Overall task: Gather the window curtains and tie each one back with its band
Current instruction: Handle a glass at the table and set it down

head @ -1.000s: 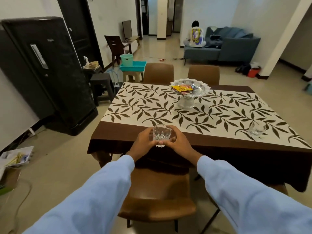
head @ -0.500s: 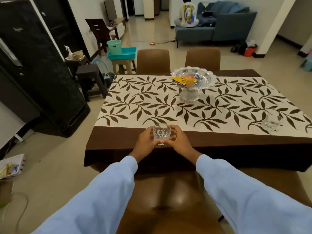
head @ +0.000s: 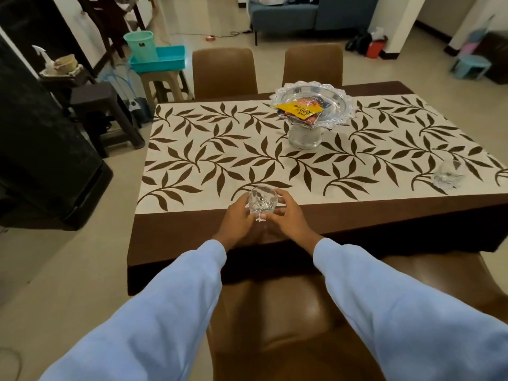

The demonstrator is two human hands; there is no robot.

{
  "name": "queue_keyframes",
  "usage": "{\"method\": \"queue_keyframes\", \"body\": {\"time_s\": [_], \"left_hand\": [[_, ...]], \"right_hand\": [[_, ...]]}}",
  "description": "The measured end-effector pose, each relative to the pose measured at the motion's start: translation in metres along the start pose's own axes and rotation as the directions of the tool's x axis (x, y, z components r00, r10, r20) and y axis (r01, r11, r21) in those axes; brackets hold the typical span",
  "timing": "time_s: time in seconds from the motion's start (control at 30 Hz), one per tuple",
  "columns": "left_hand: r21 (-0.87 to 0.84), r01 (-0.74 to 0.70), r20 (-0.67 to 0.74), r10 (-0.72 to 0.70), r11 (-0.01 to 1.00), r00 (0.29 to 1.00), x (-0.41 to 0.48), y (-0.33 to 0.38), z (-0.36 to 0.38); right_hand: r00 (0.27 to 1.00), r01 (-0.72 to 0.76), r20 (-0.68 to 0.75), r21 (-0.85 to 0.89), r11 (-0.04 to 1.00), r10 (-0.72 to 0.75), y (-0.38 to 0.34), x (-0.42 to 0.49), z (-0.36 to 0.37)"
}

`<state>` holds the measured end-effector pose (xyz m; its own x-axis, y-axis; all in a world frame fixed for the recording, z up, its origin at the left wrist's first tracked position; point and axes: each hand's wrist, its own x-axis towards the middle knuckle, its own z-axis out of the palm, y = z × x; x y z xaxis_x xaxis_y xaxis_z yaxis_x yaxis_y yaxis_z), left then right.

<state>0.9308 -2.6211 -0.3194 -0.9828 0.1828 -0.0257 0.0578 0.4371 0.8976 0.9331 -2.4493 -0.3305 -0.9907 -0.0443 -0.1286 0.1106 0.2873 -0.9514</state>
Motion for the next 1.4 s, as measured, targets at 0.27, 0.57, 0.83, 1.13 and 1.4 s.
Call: {"method": "queue_keyframes", "body": {"time_s": [0.27, 0.57, 0.83, 1.13, 1.4], "left_hand": [[-0.035, 0.049, -0.003, -0.049, 0.998, 0.999, 0.023, -0.010, -0.006], [-0.229, 0.170, 0.146, -0.139, 0.958, 0.979, 0.035, -0.020, 0.001], [-0.298, 0.267, 0.261, -0.191, 0.916, 0.946, 0.040, -0.036, 0.016], [-0.183, 0.296, 0.203, -0.259, 0.937, 0.944, 0.036, -0.041, 0.028], [-0.007, 0.215, 0.100, -0.213, 0.977, 0.972, 0.002, -0.023, 0.038]], "right_hand": [[0.999, -0.010, -0.044, -0.031, 0.999, 0.009, 0.000, 0.023, 0.017], [0.995, -0.072, -0.074, -0.035, 0.997, 0.069, 0.015, 0.046, 0.017], [0.996, -0.081, -0.049, -0.015, 0.997, 0.080, 0.033, 0.052, 0.011], [0.988, -0.143, -0.059, -0.014, 0.990, 0.142, 0.041, 0.051, 0.013], [0.985, -0.160, -0.081, -0.116, 0.980, 0.151, 0.040, 0.021, 0.015]]}}
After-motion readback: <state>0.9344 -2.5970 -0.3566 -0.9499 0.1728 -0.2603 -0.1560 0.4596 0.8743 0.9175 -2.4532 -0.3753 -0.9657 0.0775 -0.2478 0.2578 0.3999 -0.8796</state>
